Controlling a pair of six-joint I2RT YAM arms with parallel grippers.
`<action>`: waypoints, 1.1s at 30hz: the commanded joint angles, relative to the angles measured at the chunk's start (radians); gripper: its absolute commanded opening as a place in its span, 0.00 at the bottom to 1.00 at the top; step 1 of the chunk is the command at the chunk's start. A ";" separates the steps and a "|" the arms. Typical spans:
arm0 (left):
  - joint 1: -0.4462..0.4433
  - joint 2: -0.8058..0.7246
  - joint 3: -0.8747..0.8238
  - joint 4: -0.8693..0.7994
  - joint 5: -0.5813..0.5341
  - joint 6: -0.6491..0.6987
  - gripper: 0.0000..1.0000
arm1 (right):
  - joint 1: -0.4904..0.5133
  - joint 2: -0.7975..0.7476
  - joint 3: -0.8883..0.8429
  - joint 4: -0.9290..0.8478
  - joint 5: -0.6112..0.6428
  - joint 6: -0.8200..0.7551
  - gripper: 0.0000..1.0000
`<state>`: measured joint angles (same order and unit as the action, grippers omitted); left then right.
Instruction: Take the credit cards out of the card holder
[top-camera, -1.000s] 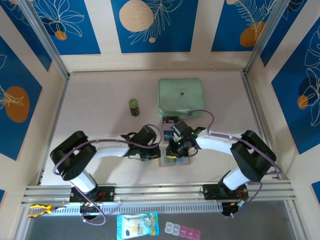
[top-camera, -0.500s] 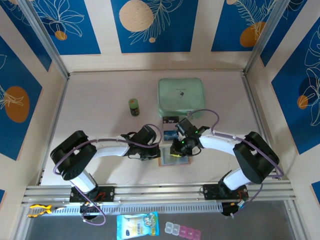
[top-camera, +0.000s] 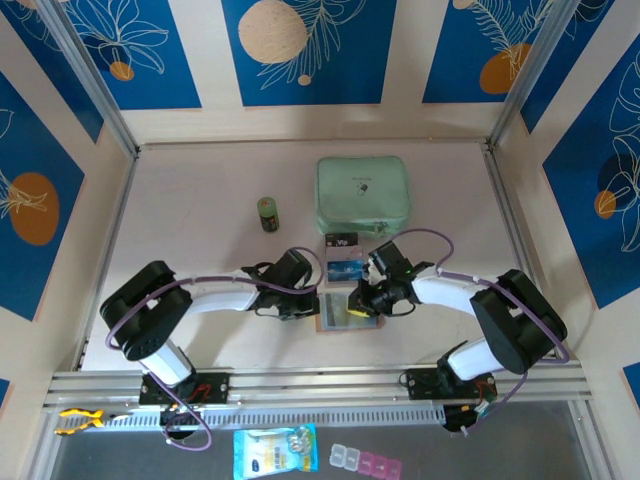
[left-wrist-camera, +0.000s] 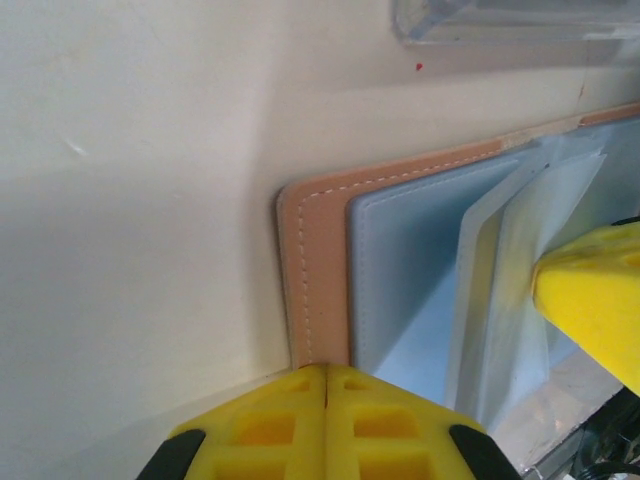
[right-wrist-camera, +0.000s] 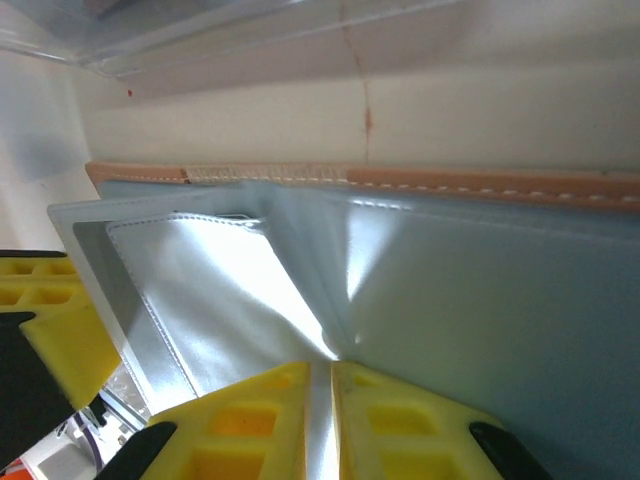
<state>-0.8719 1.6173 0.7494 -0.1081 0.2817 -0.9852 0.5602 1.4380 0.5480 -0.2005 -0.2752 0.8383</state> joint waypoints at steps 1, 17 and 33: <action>0.013 -0.048 0.034 -0.108 -0.050 0.025 0.06 | -0.023 -0.009 -0.042 0.043 -0.057 -0.012 0.15; -0.044 0.028 0.143 0.013 0.034 -0.041 0.30 | -0.081 0.022 -0.103 0.126 -0.127 0.004 0.15; -0.046 0.091 0.083 0.135 0.073 -0.109 0.29 | -0.092 0.050 -0.108 0.143 -0.147 0.002 0.15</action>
<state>-0.9104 1.6989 0.8417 -0.0113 0.3302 -1.0760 0.4725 1.4628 0.4690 -0.0326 -0.4534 0.8394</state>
